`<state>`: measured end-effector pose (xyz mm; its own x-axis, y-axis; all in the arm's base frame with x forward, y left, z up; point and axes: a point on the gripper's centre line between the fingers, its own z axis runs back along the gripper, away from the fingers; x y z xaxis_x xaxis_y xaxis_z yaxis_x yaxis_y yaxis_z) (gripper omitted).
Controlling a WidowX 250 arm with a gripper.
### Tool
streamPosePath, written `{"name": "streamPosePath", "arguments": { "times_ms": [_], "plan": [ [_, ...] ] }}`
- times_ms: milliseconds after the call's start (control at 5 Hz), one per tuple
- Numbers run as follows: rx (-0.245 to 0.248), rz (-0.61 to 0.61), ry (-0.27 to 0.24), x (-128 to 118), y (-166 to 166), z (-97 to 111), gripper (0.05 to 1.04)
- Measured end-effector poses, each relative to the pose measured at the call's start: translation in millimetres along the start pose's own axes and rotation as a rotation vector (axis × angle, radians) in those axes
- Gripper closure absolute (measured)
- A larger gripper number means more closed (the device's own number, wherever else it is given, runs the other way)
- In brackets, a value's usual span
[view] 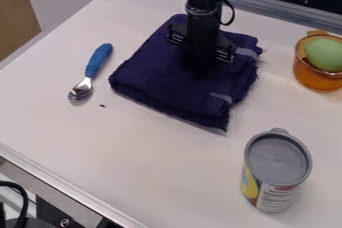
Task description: Drag the purple towel to the bottom of the table
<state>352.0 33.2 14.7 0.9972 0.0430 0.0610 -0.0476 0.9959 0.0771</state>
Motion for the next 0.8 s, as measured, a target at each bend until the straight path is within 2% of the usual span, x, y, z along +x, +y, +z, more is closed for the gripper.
{"name": "streamPosePath", "arguments": {
  "times_ms": [200, 600, 800],
  "plan": [
    [0.000, 0.003, 0.014, -14, -3, -2, 0.979],
    [-0.021, 0.011, 0.077, -55, -17, 2, 1.023],
    [-0.006, 0.036, 0.110, -77, -25, 5, 1.023]
  ]
}}
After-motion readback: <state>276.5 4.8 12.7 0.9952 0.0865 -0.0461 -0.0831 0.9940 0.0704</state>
